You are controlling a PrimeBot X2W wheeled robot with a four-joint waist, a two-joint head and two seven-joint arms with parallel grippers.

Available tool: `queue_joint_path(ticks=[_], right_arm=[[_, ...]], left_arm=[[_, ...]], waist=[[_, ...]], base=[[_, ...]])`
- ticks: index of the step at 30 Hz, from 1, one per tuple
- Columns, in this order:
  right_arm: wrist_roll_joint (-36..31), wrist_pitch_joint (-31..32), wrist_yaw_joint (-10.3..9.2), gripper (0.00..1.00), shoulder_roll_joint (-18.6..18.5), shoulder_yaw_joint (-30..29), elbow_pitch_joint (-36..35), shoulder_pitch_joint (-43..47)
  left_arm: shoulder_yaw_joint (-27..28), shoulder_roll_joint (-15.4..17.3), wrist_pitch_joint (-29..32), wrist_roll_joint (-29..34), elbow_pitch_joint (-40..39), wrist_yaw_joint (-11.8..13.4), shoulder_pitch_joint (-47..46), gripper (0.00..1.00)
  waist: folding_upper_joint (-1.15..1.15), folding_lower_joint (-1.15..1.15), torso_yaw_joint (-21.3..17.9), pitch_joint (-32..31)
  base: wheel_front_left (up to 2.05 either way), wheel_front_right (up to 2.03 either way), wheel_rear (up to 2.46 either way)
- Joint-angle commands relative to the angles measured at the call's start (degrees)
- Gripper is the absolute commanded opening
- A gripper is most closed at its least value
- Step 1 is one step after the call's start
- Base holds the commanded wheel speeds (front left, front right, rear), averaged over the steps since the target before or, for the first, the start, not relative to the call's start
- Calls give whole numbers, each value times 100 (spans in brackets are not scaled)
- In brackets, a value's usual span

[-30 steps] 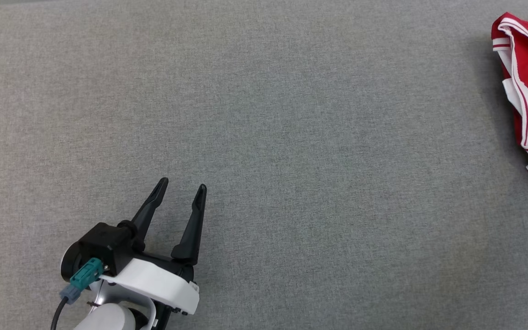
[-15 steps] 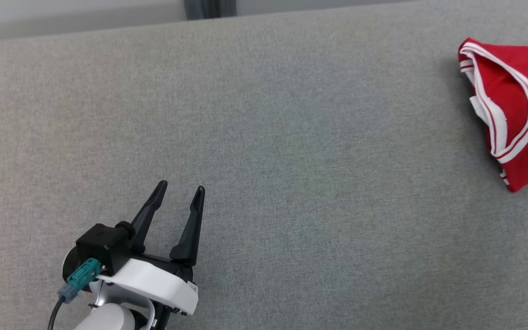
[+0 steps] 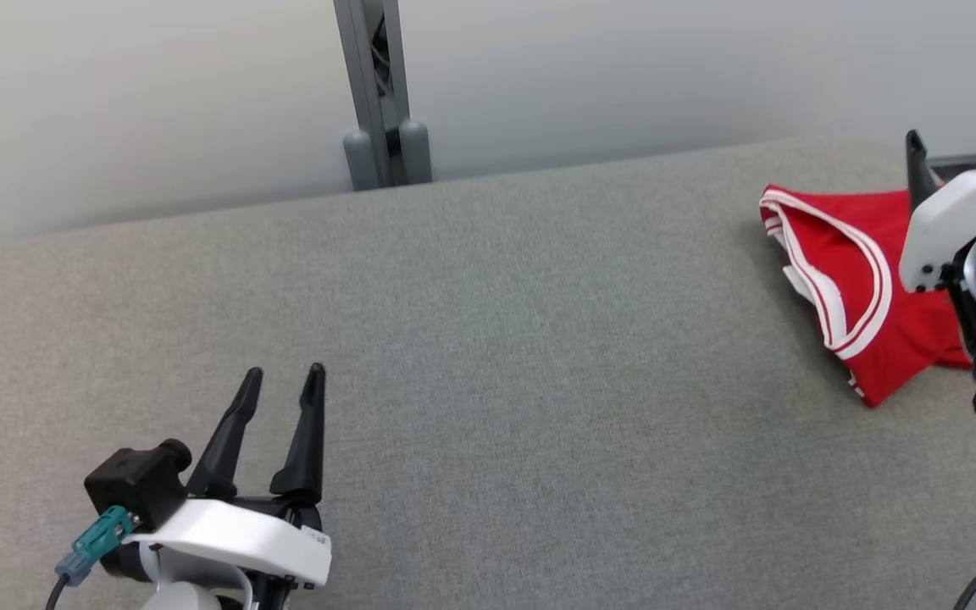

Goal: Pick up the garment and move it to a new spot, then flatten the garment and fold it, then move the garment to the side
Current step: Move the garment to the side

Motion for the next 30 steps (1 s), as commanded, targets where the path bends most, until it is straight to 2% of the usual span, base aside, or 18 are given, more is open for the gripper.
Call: queue_joint_path(ticks=[1,6,11,20,21,25,30], right_arm=[[160,-228,-1,100,42,89,39,183],[673,-580,-1,100,296,271,-108,587],[1126,-680,-1,100,551,554,-750,1204],[1877,-632,-1,100,790,933,-2865,3007],[1877,-632,-1,100,790,933,-2865,3007],[2030,-393,-1,100,830,935,-3973,3918],[2676,-78,-1,100,832,1272,-5144,4940]], left_arm=[[137,-24,-32,48,59,44,126,100],[539,-141,-46,361,97,-5,355,100],[966,-292,-49,739,203,-35,604,100],[1210,-411,-46,1161,480,-77,869,100],[1210,-411,-46,1161,480,-77,869,100],[1244,-423,-46,1208,543,-152,934,100],[1247,-366,-46,1217,602,-212,1003,100]], waist=[[0,0,29,-328],[0,0,77,-519],[0,0,116,-597],[0,0,257,-599],[0,0,257,-599],[0,0,311,-586],[0,0,318,-575]], base=[[0,0,0],[0,0,0],[0,0,0],[0,0,0],[0,0,0],[0,0,0],[0,0,0]])
